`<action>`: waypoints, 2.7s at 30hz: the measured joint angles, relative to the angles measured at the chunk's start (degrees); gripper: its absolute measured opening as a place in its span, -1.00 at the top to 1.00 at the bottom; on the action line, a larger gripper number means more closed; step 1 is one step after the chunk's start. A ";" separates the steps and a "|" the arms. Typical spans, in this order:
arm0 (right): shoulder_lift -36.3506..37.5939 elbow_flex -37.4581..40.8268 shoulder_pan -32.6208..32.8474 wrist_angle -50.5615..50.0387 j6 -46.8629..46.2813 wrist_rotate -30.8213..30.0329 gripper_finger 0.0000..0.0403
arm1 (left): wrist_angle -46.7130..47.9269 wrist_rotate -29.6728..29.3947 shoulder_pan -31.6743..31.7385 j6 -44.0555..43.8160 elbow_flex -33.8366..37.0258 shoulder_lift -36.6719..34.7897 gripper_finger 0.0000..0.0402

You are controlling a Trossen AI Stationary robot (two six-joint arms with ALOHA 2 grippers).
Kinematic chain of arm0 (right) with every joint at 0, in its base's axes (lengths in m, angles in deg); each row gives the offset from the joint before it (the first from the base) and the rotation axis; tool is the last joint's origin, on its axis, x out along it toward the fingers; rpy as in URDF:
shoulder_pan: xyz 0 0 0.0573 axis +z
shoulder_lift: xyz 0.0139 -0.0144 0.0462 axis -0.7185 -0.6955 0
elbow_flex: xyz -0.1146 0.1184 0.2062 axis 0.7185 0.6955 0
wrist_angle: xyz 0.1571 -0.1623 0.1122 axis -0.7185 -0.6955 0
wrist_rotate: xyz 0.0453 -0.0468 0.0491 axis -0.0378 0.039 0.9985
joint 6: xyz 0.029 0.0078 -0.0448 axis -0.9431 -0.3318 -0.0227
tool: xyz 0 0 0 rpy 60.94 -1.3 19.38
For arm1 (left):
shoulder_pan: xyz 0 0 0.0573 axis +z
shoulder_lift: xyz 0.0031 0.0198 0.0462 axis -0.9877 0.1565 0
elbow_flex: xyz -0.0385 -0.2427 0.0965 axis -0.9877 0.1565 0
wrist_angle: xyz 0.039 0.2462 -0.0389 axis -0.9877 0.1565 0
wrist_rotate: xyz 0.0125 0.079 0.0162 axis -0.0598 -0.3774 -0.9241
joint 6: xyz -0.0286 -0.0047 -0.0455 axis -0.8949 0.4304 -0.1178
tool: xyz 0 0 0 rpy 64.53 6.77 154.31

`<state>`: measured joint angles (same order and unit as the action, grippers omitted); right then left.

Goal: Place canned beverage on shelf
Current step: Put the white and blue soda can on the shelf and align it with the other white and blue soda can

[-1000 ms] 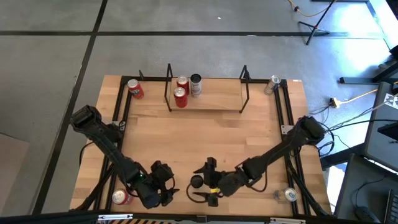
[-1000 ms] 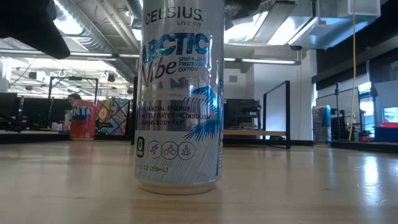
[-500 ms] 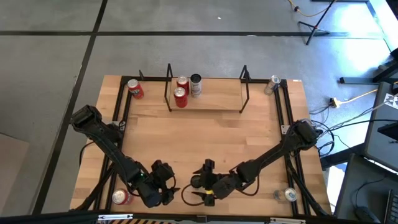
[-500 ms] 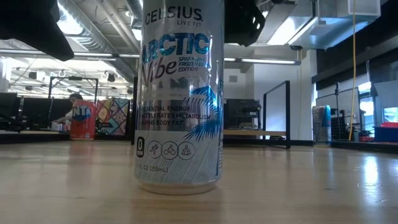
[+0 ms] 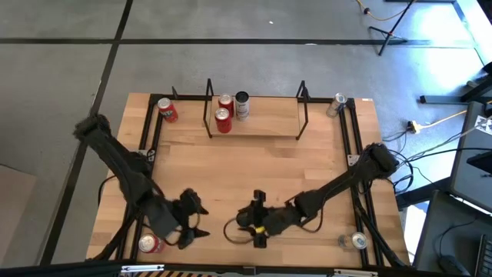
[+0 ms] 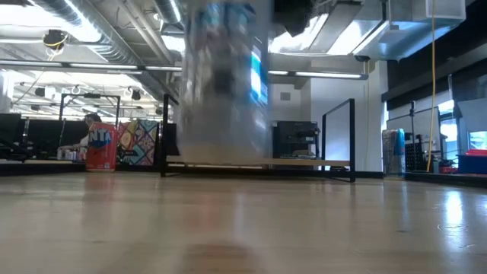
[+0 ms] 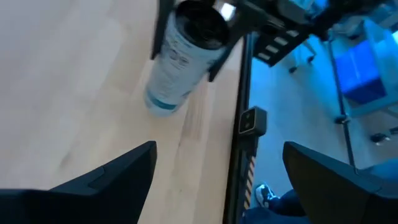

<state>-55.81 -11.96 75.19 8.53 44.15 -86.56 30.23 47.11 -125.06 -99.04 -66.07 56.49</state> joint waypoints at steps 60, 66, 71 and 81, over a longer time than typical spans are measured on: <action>-2.72 -15.76 -47.04 -19.79 23.14 28.95 -0.10 | 26.51 -4.58 22.06 24.78 0.02 -30.41 -0.72; -3.36 -15.76 -48.04 -18.54 24.46 27.53 -0.10 | 26.48 -4.70 22.06 24.78 0.02 -30.41 -0.72; -3.36 -15.76 -49.83 -16.42 24.55 26.00 -0.10 | 26.48 -4.83 22.06 24.76 0.02 -30.41 -0.72; -5.48 -15.72 -50.26 -16.10 24.53 27.44 -0.10 | 26.45 -5.23 22.05 24.76 0.07 -30.41 -0.72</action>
<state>-61.29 -27.68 24.92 -7.58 68.68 -59.13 56.68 41.88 -103.00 -74.28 -66.01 26.07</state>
